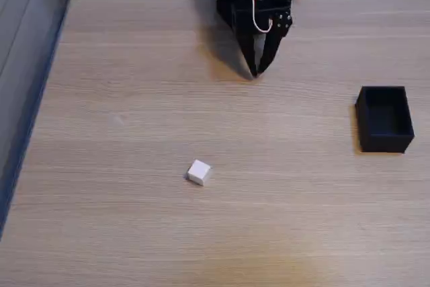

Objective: Pick a white block and place it in the black box.

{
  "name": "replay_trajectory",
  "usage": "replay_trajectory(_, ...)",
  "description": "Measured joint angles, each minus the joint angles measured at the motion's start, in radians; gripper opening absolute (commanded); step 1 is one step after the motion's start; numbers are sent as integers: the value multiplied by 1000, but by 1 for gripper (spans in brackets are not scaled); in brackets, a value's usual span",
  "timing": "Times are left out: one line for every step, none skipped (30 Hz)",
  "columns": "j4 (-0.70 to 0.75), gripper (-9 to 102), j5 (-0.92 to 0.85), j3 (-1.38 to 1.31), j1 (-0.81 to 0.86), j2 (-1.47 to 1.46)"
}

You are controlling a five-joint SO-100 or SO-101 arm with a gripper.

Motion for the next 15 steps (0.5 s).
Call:
replay_trajectory(-9, 0, 5, -31, 0, -40)
replay_trajectory(-17, 0, 8, -63, 0, -81)
replay_trajectory(-25, 0, 12, -91, 0, -118)
replay_trajectory(-32, 0, 15, -124, 0, -155)
replay_trajectory(-40, 0, 21, -158, 2, -192)
replay_trajectory(-44, 1, 25, -192, 8, -232)
replay_trajectory(-54, 1, 32, -225, 15, -275)
replay_trajectory(-60, 2, 40, -262, 25, -316)
replay_trajectory(-66, 2, 51, -302, 34, -360)
replay_trajectory(-74, 3, 63, -339, 40, -407)
replay_trajectory(-83, 4, 80, -376, 52, -454)
replay_trajectory(-95, 5, 103, -411, 64, -502)
replay_trajectory(-106, 7, 130, -446, 77, -548)
replay_trajectory(-112, 8, 160, -483, 89, -592)
replay_trajectory(-115, 10, 189, -520, 98, -640)
